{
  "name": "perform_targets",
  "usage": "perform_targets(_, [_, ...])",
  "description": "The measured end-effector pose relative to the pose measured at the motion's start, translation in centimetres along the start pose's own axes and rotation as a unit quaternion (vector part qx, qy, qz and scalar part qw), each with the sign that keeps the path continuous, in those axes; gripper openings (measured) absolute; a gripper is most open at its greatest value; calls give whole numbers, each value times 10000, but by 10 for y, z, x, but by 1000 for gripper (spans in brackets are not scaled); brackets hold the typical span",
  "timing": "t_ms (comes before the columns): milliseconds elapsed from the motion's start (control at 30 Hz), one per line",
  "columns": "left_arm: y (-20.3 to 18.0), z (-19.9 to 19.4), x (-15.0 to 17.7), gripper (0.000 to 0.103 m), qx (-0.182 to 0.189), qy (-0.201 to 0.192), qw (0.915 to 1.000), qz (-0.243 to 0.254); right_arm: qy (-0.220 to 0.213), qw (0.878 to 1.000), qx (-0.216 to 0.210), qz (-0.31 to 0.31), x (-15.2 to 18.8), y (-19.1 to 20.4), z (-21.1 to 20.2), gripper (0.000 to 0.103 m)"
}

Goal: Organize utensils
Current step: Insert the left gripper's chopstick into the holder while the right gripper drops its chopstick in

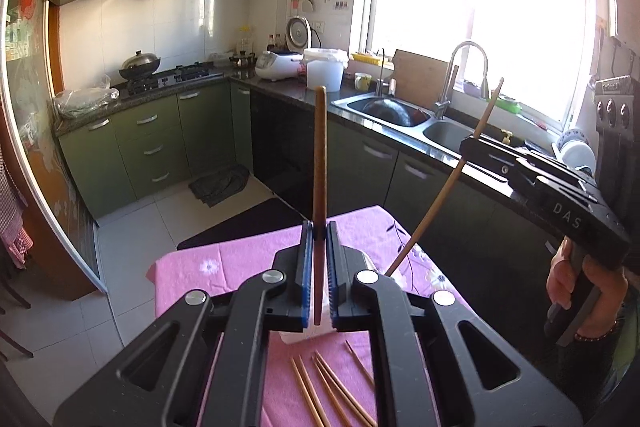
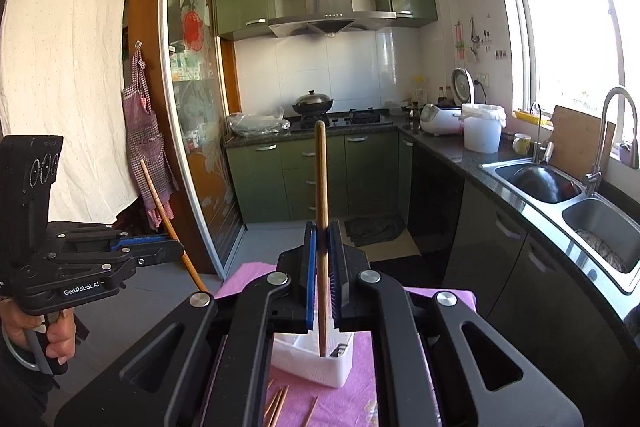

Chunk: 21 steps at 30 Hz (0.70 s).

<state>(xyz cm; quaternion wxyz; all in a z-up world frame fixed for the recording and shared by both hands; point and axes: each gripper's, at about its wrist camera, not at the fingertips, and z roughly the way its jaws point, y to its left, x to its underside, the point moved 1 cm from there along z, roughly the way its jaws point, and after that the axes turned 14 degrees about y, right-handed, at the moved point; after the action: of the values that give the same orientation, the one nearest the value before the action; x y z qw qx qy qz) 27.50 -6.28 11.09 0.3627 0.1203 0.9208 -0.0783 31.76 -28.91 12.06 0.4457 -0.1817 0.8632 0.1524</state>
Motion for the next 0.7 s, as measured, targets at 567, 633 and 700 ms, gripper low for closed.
perform_targets(567, [15,116,20,7,-320,802,9962,-134,850,9960,-208,164,40,-21,123,7])
perform_targets(633, [15,117,23,7,-356,840,9958,-119,847,9960,-222,171,44,-20,123,7])
perform_targets(700, [14,112,24,8,-394,819,9958,-112,787,9964,-247,181,45,-19,118,7])
